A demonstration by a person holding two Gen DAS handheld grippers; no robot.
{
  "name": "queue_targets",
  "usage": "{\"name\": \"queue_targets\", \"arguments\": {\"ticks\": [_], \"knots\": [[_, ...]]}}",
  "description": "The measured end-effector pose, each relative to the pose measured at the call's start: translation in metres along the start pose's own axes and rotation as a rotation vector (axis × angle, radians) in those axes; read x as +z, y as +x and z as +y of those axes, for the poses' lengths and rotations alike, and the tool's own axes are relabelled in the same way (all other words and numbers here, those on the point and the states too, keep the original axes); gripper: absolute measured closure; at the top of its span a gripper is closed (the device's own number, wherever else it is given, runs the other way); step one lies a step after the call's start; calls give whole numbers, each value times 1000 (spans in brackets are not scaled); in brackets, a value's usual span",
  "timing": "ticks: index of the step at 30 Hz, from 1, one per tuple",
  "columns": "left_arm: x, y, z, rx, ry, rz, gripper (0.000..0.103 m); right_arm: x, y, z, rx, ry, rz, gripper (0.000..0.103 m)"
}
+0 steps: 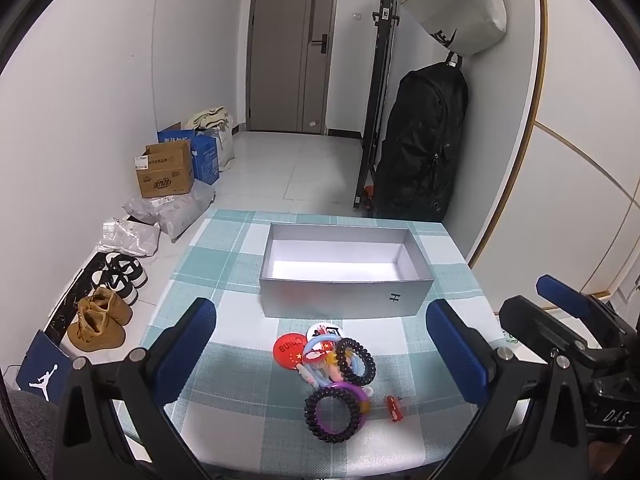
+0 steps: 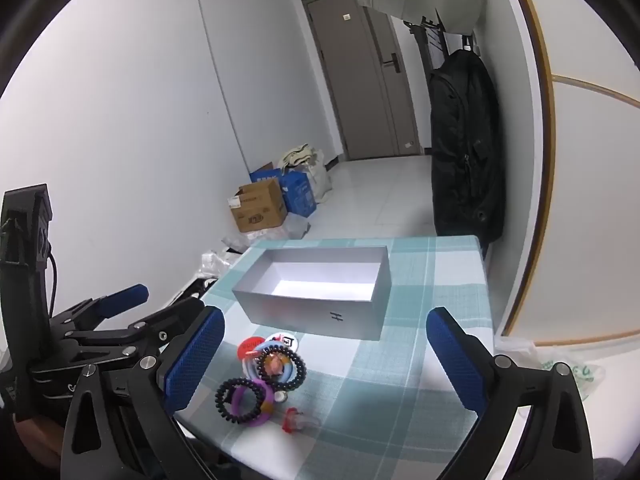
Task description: Organize jewelry
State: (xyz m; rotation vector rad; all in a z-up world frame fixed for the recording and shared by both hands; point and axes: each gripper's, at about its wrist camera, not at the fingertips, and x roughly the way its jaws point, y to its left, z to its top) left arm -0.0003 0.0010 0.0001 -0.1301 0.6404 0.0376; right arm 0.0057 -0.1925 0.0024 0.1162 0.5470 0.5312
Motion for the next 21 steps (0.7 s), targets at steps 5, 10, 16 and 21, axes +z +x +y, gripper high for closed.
{"name": "queue_targets", "arguments": {"ticks": [5, 10, 16, 21], "knots": [[-2, -2, -2, -2, -1, 8, 1, 0, 0, 1, 1, -6, 1, 1], [1, 2, -3, 17, 23, 3, 1, 2, 0, 4, 5, -13, 2, 1], [-3, 2, -7, 26, 35, -7, 1, 3, -1, 4, 9, -8, 1, 1], [-5, 3, -8, 26, 41, -10, 1, 5, -1, 4, 14, -4, 4, 1]]}}
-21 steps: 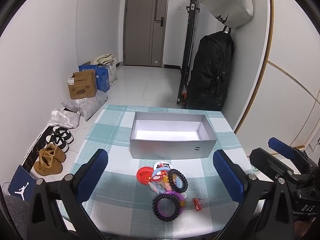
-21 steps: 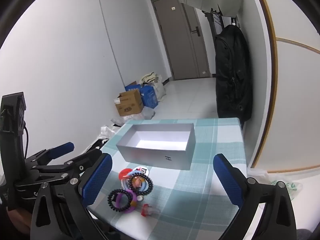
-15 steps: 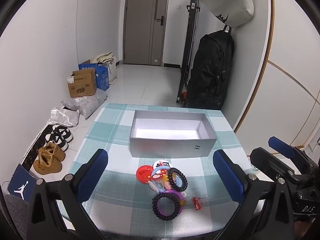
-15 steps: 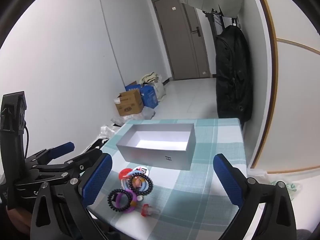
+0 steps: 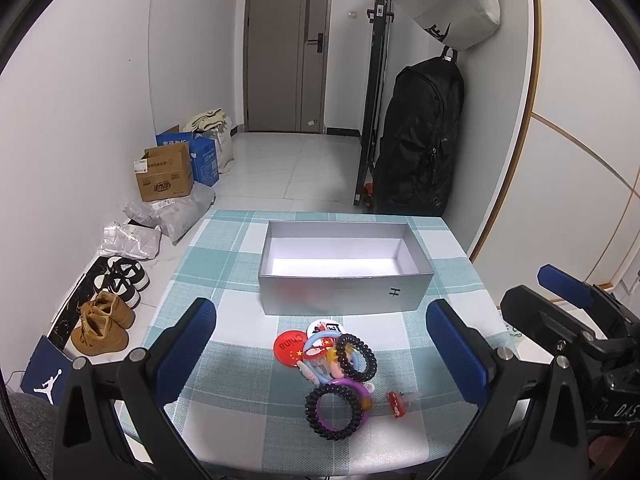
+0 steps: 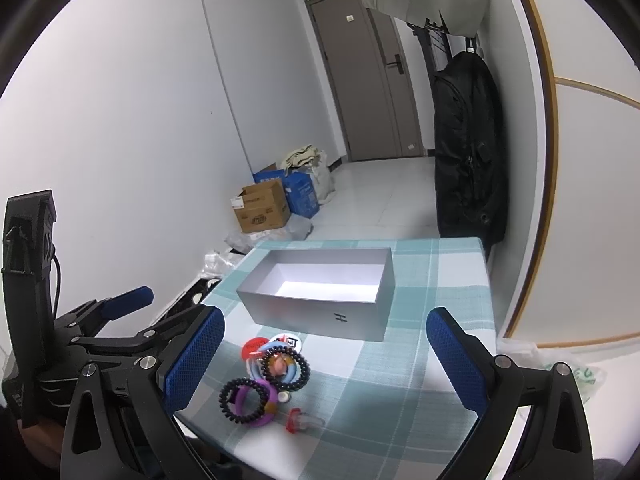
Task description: Organize jewelry
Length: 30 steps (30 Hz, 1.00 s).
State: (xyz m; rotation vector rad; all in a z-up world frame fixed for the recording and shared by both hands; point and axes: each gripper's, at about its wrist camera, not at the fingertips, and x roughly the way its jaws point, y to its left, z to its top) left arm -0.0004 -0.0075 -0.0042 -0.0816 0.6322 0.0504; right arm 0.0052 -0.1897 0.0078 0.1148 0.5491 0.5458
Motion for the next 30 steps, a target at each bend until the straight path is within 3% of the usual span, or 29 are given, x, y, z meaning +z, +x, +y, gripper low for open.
{"name": "queue_targets", "arguments": {"ticks": [20, 26, 27, 30], "knots": [[-3, 5, 3, -27, 5, 56, 1, 1, 5, -3, -6, 22, 31, 1], [-15, 16, 10, -13, 81, 160, 1, 1, 8, -13, -20, 68, 46, 1], [-18, 19, 14, -33, 74, 213, 1, 1, 9, -16, -26, 79, 48, 1], [-27, 23, 17, -74, 71, 268, 1, 1, 11, -28, -38, 130, 51, 1]]}}
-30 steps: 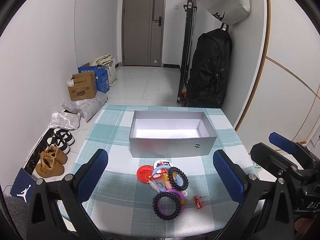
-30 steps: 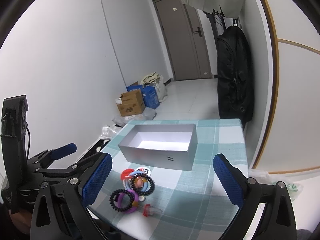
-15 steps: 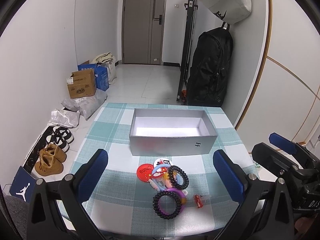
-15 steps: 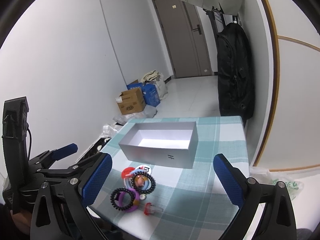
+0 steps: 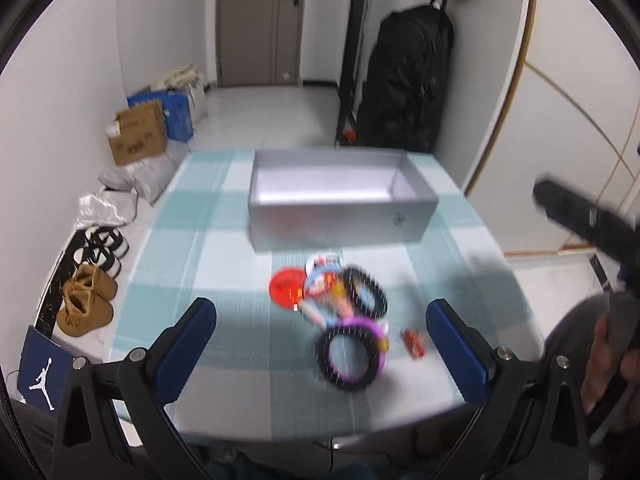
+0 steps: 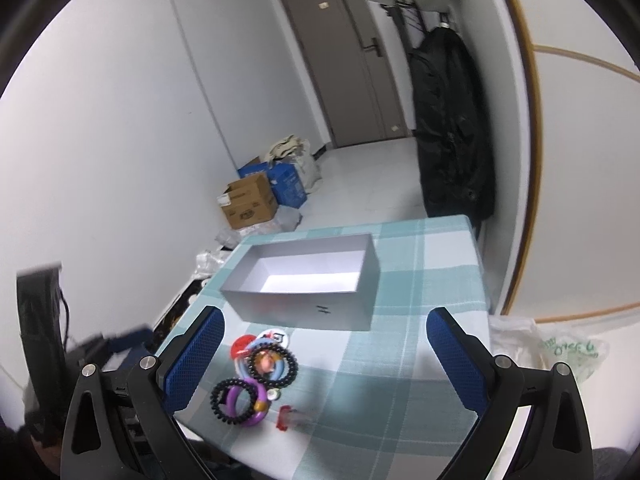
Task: Organize jewelry
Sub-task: 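Lower the left tool onto the pile and grasp a black coil hair tie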
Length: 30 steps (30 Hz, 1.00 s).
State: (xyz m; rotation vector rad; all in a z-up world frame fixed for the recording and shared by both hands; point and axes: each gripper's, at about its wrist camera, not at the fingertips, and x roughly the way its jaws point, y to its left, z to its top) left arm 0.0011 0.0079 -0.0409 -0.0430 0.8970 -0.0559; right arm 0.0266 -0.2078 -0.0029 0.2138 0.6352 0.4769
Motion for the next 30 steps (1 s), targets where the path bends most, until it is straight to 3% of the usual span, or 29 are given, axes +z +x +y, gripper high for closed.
{"name": "queue_targets", "arguments": {"ticks": [3, 8, 16, 19, 21, 25, 27, 30], "knots": [[-11, 8, -7, -33, 37, 31, 1, 3, 5, -14, -1, 65, 23, 1], [-19, 17, -15, -25, 84, 86, 3, 5, 6, -24, 8, 99, 28, 1], [-24, 30, -11, -38, 90, 149, 25, 5, 9, -28, 23, 116, 41, 1], [-24, 30, -14, -35, 120, 144, 36, 6, 10, -28, 28, 120, 43, 1], [-24, 33, -15, -23, 136, 143, 56, 6, 10, -29, 31, 123, 43, 1], [-24, 33, -11, -55, 120, 142, 67, 5, 10, -31, 32, 131, 41, 1], [-22, 32, -7, -58, 105, 133, 86, 5, 10, -31, 32, 134, 40, 1], [-19, 33, 2, -89, 53, 138, 89, 5, 9, -31, 32, 137, 41, 1]]}}
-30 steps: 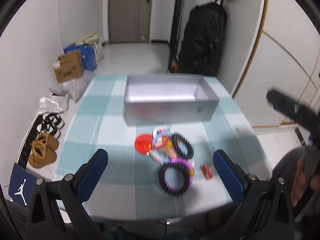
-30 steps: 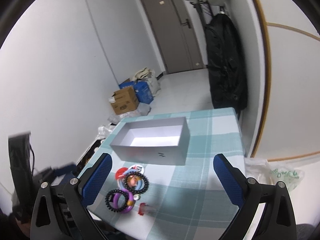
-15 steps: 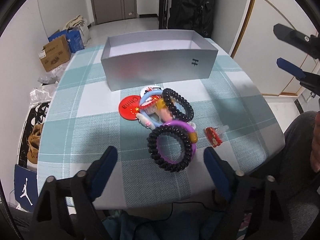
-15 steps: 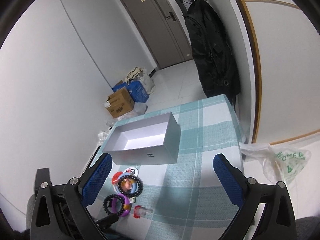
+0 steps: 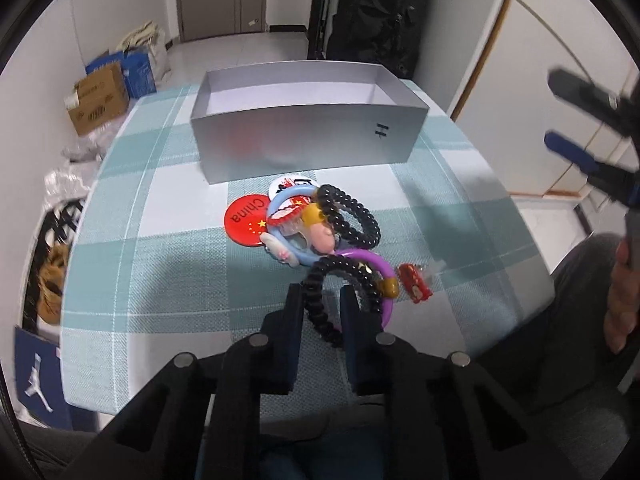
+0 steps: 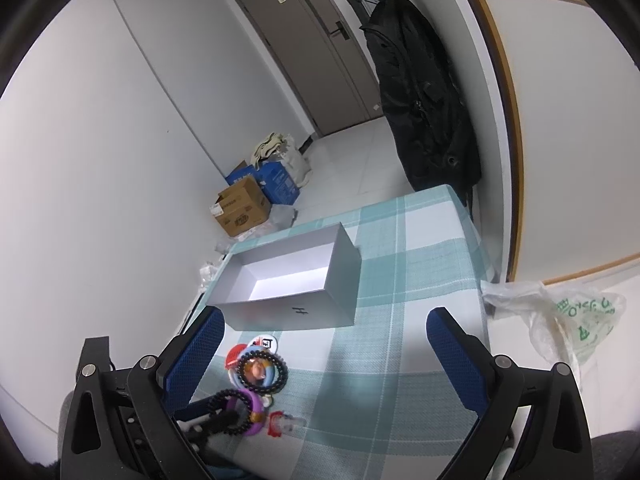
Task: Organize jewelry
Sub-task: 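Lower the left tool onto the pile and grasp a black coil hair tie, then grasp the purple bangle with the right tool while the left tool lifts the coil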
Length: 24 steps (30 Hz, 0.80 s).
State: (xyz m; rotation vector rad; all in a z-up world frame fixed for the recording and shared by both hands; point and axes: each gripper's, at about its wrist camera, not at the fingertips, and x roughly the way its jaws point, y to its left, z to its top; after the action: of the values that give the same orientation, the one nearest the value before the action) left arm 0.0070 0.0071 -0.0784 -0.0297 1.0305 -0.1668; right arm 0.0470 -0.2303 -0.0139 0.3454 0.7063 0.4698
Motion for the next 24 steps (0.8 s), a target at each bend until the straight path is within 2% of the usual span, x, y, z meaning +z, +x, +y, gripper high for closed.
{"name": "queue_targets", "arguments": {"ticks": [2, 3, 10, 13, 17, 21, 24], "knots": [[1, 2, 4, 4, -23, 4, 91, -1, 1, 1, -3, -1, 4, 1], [1, 2, 5, -8, -31, 2, 96, -1, 1, 1, -4, -2, 5, 1], [8, -3, 3, -14, -19, -32, 97, -2, 1, 2, -13, -20, 8, 1], [12, -5, 8, -44, -49, -35, 97, -3, 4, 5, -20, -33, 17, 1], [17, -22, 14, -80, -79, -92, 97, -6, 8, 11, -4, -63, 52, 1], [26, -38, 27, -122, -151, -158, 97, -13, 13, 22, 34, -111, 102, 1], [31, -46, 38, -124, -185, -202, 97, -23, 20, 32, 63, -144, 163, 1]]}}
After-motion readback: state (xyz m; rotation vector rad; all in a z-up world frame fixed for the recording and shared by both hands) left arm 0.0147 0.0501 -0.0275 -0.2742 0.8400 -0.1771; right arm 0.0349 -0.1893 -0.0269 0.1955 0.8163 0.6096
